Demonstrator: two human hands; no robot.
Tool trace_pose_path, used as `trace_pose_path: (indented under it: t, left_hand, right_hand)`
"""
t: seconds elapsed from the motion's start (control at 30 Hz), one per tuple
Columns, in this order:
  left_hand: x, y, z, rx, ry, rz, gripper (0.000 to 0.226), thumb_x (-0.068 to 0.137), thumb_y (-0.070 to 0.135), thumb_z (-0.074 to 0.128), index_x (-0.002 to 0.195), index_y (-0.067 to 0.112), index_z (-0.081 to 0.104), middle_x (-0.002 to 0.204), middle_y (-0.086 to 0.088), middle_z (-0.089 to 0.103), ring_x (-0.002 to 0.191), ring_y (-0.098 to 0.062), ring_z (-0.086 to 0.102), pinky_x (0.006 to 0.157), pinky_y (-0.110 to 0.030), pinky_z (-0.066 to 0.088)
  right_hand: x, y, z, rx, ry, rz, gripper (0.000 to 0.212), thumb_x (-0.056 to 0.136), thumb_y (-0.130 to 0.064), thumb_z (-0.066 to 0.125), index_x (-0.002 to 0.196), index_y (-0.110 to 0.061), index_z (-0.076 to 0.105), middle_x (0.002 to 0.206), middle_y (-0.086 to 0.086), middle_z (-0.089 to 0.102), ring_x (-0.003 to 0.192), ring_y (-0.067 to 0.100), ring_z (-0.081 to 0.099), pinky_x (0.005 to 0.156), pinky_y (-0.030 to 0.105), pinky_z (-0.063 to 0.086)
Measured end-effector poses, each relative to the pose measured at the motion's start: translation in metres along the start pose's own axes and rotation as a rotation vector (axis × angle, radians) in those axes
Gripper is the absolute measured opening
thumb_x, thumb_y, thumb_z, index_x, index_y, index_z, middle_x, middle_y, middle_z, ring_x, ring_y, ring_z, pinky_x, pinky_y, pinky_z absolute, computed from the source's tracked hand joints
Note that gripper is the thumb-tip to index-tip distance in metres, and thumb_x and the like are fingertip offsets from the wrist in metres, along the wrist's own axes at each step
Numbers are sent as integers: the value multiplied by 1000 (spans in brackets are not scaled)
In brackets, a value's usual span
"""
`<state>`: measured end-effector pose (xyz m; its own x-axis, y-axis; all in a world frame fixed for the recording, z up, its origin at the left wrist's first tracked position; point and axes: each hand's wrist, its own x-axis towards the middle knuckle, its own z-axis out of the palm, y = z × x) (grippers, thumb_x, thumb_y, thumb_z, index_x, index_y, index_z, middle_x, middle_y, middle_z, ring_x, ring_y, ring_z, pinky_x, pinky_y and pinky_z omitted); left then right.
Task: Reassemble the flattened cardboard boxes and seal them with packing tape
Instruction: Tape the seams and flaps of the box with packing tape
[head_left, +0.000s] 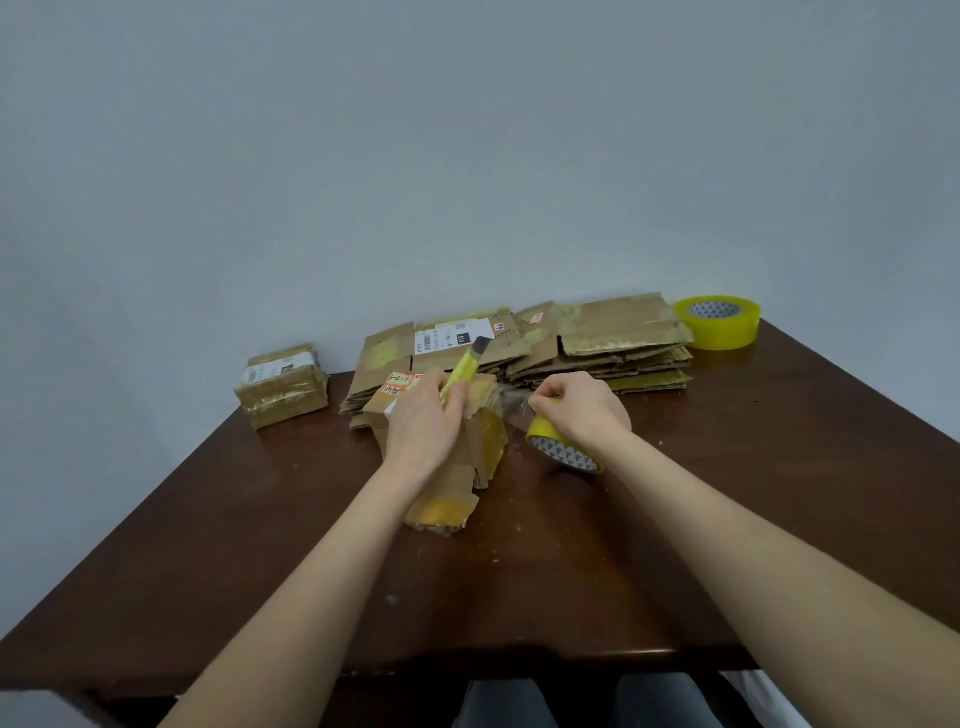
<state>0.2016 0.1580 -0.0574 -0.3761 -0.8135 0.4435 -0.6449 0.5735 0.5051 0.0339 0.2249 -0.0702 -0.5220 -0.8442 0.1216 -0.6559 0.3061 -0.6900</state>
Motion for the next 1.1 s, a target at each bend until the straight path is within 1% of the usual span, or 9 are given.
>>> trace_pose_path:
  t: [0.1,0.2,0.33,0.4,0.5,0.63,0.87,0.93,1.1]
  left_hand:
    - [-9,10,-2,-15,86,110,21,99,30,46,92,13,55,71,4,53,66,-16,50,54,-29,34]
    - [-17,24,-1,70,146,207,24,100,27,44,109,12,61,79,4,58,71,-15,50,61,-30,35]
    - [-23,24,6,294,35,237,33,101,31,38,128,19,52,87,-4,67,78,-24,60,58,-33,40]
    - [-29,16,8,294,5,212,36,100,31,39,135,24,48,88,-5,68,80,-25,62,57,-31,39]
    - [-36,12,11,313,-15,233,42,101,30,38,142,29,39,82,-6,67,70,-23,58,56,-30,35]
    - [-37,14,12,356,-26,227,42,102,29,36,144,28,37,82,-5,65,65,-17,45,56,-28,32]
    - [-34,11,14,385,-46,232,39,102,32,35,140,31,43,83,-3,65,72,-20,56,57,-28,36]
    - [-34,10,13,394,-45,235,38,101,32,36,139,32,43,82,-3,64,71,-19,53,57,-27,36]
    - [-33,11,14,429,-43,269,40,101,30,38,140,33,45,82,-5,66,76,-24,60,57,-30,37]
  right_hand:
    - [-2,-2,0,-8,23,25,15,94,-40,54,87,-33,65,96,-1,66,87,23,60,68,30,46]
    - [-3,-4,0,-29,37,42,17,95,-40,53,82,-33,62,93,0,66,87,23,61,68,31,47]
    - [-5,-6,1,-46,43,58,18,95,-39,53,82,-32,62,95,1,67,88,24,61,68,31,47]
    - [-5,-5,0,-54,45,57,18,96,-39,52,85,-31,64,96,0,67,88,24,61,68,32,48]
    - [-6,-6,0,-74,50,46,20,96,-38,51,93,-29,68,97,1,68,89,24,61,69,31,48]
    - [-6,-7,1,-86,54,52,19,96,-39,52,94,-30,69,99,1,68,90,24,62,68,31,48]
    - [-6,-6,0,-96,71,57,19,96,-37,52,97,-31,70,99,-1,68,83,21,57,66,30,45]
    - [-6,-6,0,-110,75,53,19,96,-36,52,98,-32,71,98,-1,69,84,21,58,65,29,45]
    - [-7,-7,3,-133,89,48,20,94,-34,52,98,-33,72,99,-1,70,91,23,63,67,29,48]
